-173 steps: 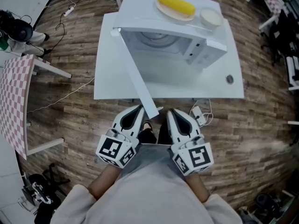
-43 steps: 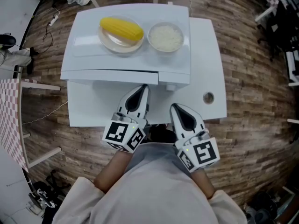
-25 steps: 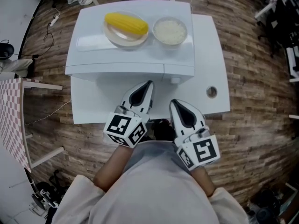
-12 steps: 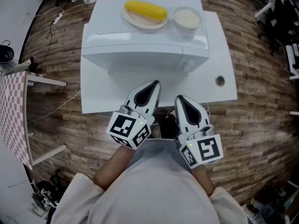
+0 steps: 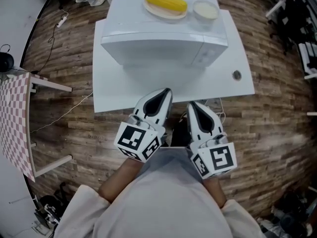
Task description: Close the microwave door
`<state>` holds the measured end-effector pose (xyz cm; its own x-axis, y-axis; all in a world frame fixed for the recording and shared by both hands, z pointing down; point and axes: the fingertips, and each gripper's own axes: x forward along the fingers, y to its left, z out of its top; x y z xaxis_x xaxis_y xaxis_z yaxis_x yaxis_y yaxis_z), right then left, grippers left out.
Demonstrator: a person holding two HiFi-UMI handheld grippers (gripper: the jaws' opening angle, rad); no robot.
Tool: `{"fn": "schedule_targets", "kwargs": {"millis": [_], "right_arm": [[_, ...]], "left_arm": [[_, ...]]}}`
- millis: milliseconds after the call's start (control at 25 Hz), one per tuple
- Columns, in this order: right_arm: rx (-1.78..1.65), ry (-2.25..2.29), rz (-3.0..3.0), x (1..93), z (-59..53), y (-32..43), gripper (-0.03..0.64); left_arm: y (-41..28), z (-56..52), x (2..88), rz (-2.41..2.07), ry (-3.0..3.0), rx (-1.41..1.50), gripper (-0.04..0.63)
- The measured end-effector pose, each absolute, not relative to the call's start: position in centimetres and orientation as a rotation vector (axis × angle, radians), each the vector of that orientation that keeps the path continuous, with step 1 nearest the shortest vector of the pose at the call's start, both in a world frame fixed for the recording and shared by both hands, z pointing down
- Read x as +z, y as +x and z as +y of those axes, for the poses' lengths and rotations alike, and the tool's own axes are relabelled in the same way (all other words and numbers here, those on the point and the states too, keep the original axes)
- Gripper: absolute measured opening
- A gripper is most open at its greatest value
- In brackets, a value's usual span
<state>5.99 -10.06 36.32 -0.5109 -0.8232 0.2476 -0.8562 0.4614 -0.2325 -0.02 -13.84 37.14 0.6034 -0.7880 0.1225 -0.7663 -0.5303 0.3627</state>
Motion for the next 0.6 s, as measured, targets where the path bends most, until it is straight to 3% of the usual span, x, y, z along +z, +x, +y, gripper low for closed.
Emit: {"fn": "schedule_targets", "kwargs": {"millis": [600], "right_arm": [[0.493, 1.492, -2.602, 36.5, -6.8, 2.8, 0.023]], "left_arm": [[-3.2, -9.7, 36.0, -1.272, 2.51, -0.053, 0.018]]}}
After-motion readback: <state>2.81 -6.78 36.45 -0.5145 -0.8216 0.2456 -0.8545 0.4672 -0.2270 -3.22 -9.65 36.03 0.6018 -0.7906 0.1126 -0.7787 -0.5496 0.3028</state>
